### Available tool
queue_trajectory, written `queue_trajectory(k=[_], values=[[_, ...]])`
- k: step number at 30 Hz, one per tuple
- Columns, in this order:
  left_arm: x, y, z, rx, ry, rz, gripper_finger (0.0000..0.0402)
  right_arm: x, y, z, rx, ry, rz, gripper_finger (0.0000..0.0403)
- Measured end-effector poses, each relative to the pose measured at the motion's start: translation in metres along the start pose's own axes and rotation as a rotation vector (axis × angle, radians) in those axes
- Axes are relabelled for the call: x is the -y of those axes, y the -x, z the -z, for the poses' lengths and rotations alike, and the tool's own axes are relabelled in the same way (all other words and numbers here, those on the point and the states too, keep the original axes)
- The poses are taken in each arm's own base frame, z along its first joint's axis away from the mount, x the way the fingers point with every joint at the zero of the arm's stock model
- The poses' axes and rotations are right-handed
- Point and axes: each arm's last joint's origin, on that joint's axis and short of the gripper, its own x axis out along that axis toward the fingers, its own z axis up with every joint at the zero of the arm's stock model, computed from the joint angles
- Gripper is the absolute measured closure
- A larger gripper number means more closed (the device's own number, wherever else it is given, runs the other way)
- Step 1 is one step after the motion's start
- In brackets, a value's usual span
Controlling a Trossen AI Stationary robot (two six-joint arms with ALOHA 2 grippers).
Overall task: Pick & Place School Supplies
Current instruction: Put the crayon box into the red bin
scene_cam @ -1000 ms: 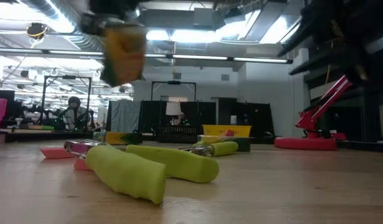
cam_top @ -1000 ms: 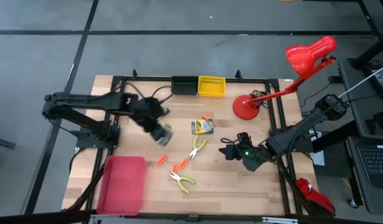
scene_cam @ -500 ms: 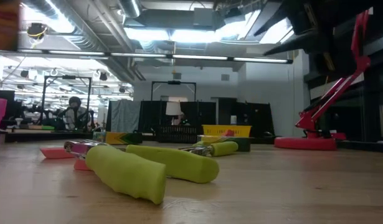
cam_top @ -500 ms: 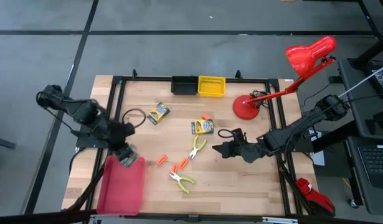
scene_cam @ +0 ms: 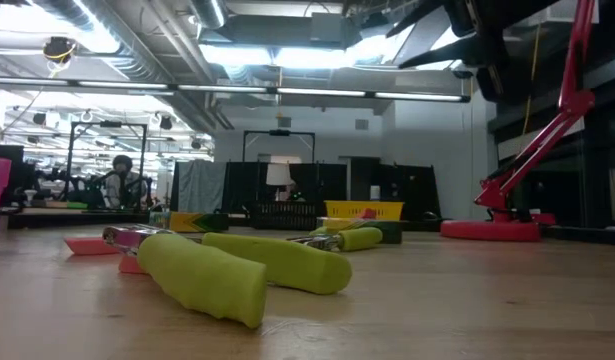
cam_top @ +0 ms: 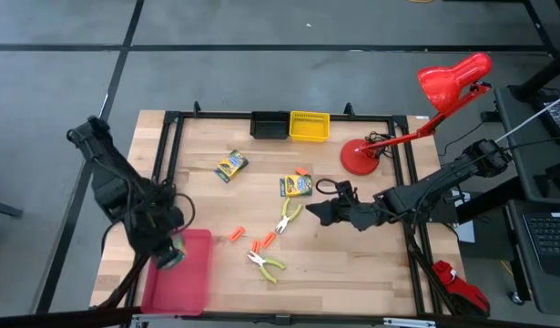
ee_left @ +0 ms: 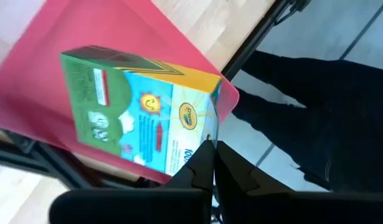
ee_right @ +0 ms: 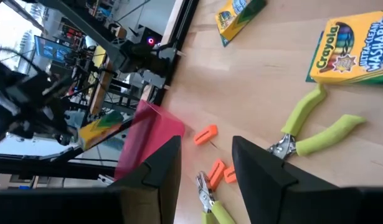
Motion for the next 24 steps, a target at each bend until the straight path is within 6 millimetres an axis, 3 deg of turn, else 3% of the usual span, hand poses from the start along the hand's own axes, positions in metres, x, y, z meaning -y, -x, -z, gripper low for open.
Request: queue_trajectory(k=[11,18,24], values=[[0.026,-0.049,0.028,-0.012,0.031,-0.037,0.04,-0.001,0.0,-0.001,-0.003,-0.006,-0.005,0.0257],[0.032,-0.078,0.042,0.003,0.081,-0.09,0.04,-0.002,0.0,0.0,-0.02,-0.015,-0.021,0.0257],[0.031,-0.09,0.052,0.041,0.108,-0.12,0.04,-0.006,0.001,0.001,-0.025,-0.023,-0.052,0.0257]])
